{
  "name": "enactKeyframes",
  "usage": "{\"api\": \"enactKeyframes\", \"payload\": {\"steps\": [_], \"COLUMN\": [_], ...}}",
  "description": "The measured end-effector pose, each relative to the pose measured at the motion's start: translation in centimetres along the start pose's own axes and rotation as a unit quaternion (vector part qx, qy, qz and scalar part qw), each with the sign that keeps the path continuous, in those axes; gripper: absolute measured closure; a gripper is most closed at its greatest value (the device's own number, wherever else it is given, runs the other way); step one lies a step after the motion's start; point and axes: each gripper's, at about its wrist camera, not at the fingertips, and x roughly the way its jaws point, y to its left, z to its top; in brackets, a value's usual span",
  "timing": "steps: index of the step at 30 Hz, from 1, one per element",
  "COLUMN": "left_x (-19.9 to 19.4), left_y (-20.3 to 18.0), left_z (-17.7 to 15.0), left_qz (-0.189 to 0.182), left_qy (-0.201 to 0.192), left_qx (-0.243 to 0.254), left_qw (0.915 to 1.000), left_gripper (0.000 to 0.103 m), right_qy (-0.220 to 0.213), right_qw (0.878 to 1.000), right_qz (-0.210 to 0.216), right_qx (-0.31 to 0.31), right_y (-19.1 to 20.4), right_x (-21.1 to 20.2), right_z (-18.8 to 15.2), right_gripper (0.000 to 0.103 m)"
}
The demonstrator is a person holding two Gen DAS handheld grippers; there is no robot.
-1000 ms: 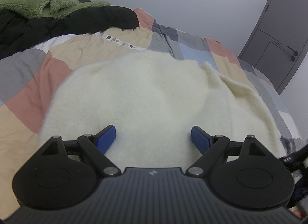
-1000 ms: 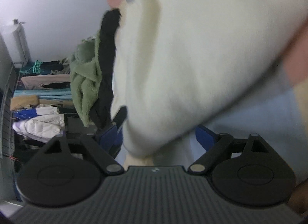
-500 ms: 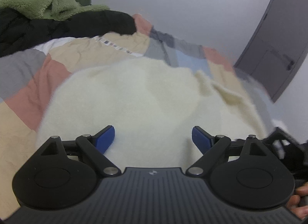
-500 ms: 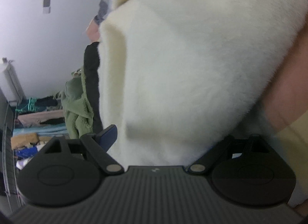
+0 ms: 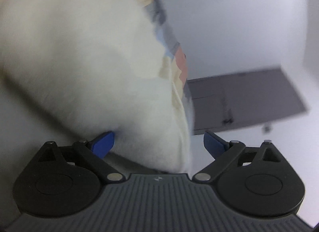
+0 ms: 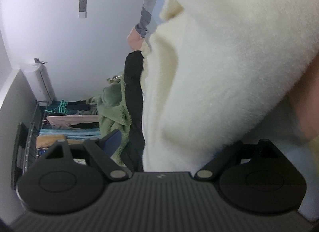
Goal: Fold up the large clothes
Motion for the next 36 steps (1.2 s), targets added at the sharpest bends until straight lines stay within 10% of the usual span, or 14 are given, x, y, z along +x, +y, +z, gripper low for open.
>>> {"api": "enactKeyframes", "payload": {"steps": [8,19,25,36], "left_x": [1.1,-0.3,0.1,-0.6], "left_y": [2.6,3.4,2.2,-0.2], "left_z": [-0.5,1.5,1.5,1.2], "left_qz": [0.025,0.045,0.102,0.134], "left_qy": [0.025,-0.105,-0.113,-0.134], "left_qx": [-0.092,-0.127,-0.096,-0.029], "left_qw": [0.9951,0.9853,0.9837,0.9814], "left_gripper": [0.005,0.007,0.028,0.06], "right_qy": [-0.005,-0.032,-0.092,-0.1], "right_qw": [1.0,0.998,0.992,0.989], "right_qz": [0.0,-0.015,-0.077,-0.109], "right_qx": [0.016,0.053,0.038,-0.019], "right_y": [-1.0,-3.2,-4.4,-3.9], "right_x": [-0.7,-1.7,-2.6,-1.7], "right_z": [0.0,-0.7,-0.2,-0.1], "right_gripper": [0.011,0.011,0.013,0.06]}}
